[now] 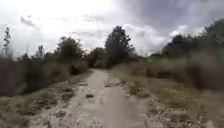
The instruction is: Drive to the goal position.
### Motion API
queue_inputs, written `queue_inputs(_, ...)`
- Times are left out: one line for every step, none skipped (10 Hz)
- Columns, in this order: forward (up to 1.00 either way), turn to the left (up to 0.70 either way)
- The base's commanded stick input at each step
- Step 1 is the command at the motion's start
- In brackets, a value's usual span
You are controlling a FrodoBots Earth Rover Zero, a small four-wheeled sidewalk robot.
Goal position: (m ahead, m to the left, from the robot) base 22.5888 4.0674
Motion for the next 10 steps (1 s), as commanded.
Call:
queue_inputs(0.7, 0.0)
queue_inputs(0.7, 0.0)
queue_inputs(0.7, 0.0)
queue_inputs(0.7, 0.0)
queue_inputs(0.7, 0.0)
queue_inputs(0.7, 0.0)
queue_inputs(0.7, 0.0)
queue_inputs(0.7, 0.0)
queue_inputs(0.7, 0.0)
queue_inputs(0.7, 0.0)
